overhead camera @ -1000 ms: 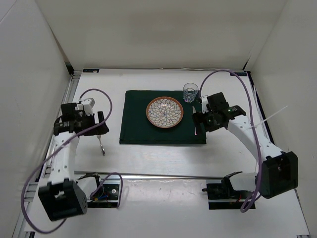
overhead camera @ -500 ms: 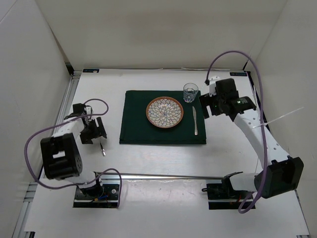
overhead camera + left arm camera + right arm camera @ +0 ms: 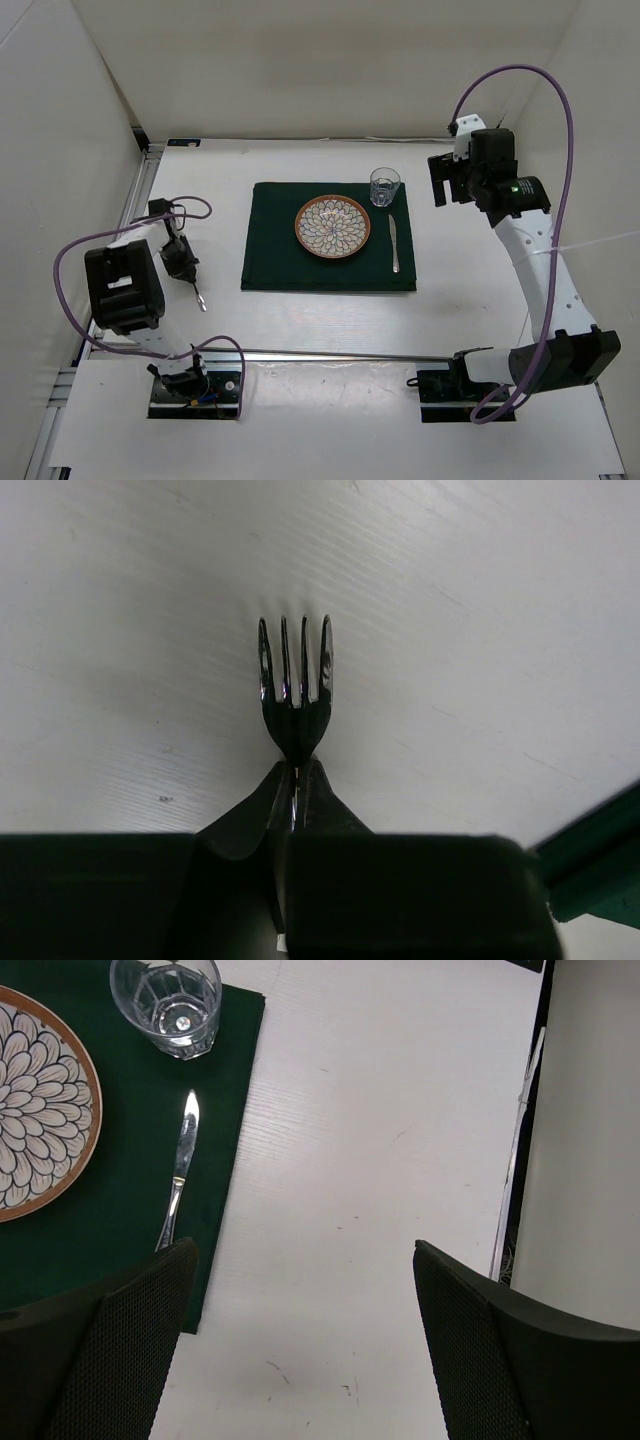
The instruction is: Set the dinner table for one person
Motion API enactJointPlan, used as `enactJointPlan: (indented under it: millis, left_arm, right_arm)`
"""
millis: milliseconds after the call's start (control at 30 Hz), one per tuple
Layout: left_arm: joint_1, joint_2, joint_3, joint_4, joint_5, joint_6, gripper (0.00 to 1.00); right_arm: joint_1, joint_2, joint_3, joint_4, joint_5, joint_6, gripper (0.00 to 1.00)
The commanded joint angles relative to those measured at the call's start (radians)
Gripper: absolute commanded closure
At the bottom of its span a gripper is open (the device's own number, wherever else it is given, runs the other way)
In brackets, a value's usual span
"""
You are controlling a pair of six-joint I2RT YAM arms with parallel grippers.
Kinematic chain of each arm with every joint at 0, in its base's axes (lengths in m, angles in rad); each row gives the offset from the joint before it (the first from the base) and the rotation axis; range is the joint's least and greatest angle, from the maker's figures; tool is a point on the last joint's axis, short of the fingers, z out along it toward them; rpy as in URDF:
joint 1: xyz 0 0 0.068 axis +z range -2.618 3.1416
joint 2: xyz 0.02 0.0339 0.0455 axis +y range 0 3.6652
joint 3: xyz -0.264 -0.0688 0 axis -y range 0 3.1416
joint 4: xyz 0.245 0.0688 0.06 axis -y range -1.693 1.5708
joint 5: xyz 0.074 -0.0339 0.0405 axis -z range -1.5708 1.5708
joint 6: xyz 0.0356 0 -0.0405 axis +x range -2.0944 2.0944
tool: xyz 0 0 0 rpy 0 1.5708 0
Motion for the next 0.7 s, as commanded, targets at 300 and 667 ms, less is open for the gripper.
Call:
enactJointPlan:
  millis: [300, 667]
  left_arm:
    - [0.051, -0.094, 0.179, 0.037, 0.245, 0.039, 0.9]
    - [-0.254, -0.054, 0.386, -0.112, 0.385, 0.087, 0.9]
  right_arm:
    - [-0.039, -0.029, -0.027, 0.061, 0.033, -0.034, 0.09]
    - [-0.08, -0.067, -0.066, 0.081, 0.024, -0.014, 0.09]
